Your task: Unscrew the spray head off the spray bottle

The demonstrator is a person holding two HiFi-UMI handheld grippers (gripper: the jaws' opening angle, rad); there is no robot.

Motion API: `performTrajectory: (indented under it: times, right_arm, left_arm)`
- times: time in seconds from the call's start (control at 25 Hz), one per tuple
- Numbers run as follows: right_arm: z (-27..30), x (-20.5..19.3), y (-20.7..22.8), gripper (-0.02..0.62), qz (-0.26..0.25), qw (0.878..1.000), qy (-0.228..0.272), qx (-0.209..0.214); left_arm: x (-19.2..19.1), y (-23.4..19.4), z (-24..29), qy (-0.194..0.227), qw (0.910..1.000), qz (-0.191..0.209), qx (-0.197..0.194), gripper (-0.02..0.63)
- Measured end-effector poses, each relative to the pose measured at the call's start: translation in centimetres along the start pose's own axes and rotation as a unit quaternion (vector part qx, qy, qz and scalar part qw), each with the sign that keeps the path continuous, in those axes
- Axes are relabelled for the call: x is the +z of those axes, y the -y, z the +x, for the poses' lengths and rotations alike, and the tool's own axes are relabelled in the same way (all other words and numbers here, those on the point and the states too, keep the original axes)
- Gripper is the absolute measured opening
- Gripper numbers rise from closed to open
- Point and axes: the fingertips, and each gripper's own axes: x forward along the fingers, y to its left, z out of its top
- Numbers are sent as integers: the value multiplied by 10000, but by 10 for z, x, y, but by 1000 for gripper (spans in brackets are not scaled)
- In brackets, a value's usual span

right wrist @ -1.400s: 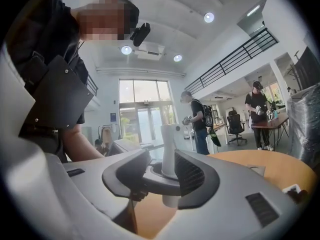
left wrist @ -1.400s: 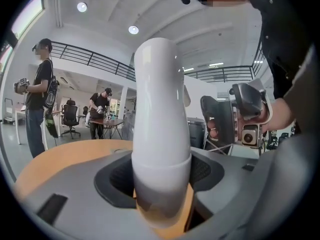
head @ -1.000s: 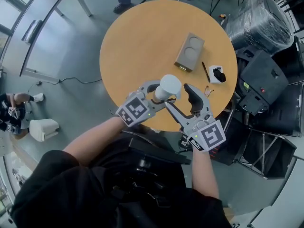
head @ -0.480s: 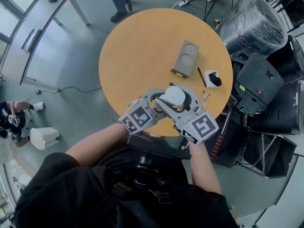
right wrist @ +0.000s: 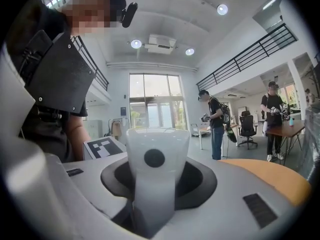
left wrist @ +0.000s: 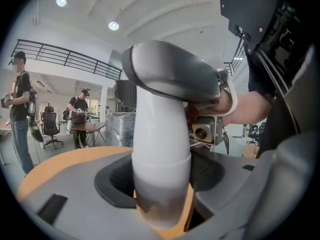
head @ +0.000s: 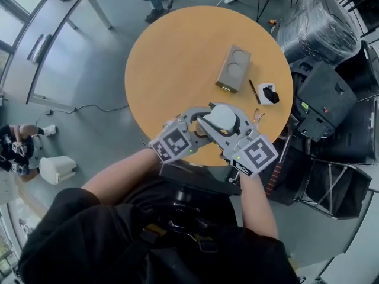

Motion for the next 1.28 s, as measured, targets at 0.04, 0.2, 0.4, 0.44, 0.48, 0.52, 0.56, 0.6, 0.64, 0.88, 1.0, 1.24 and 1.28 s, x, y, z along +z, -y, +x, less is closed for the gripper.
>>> performTrajectory:
  times: [0.04,0.2,0.4,0.44,0.48,0.52,0.56,0.6,0.64,0.88,1.0,1.24,1.28]
  right_arm:
    - [-2,1,-1,184,42,10000,30,50]
    - [-6,6,-5,183,123,9997,118,195]
    - [-6,12,-15,183,58,9990,150,413]
    - [-6,13,-18,183,48,9987,146,481]
    - [-7,14,-22,183,34,9983,136,568]
    - [-7,15,-26,183,10,9977,121,670]
    - [-7,16,-30,183,-27,9969,101,780]
    - [-8,17,-35,183,-72,9960,81,889]
    - [-8,18,-39,183,-111,9950,69,987]
    - [-18,25,-56,183,-28,9882,173,1521]
    - [-24,31,-61,181,-72,9824,322,1841]
    - [-31,28,-74,183,-107,9746,84,2236]
    - [-31,28,-76,183,-118,9732,76,2296]
  left_arm:
    - [1,2,-1,19,10000,20,-41,299]
    - [5,7,-5,100,9997,76,-185,298]
    - [10,12,-13,174,9991,170,-359,298]
    - [11,14,-14,200,9988,174,-417,298]
    - [13,17,-16,225,9984,174,-487,298]
    - [14,19,-18,243,9980,178,-561,298]
    - [15,22,-19,252,9975,188,-638,298]
    - [16,26,-20,257,9969,202,-717,296]
    - [17,30,-21,262,9962,216,-797,296]
    - [26,47,-29,439,9903,236,-1294,293]
    - [32,54,-32,572,9867,175,-1509,291]
    - [34,63,-33,530,9828,194,-1757,288]
    - [33,65,-34,518,9815,193,-1833,288]
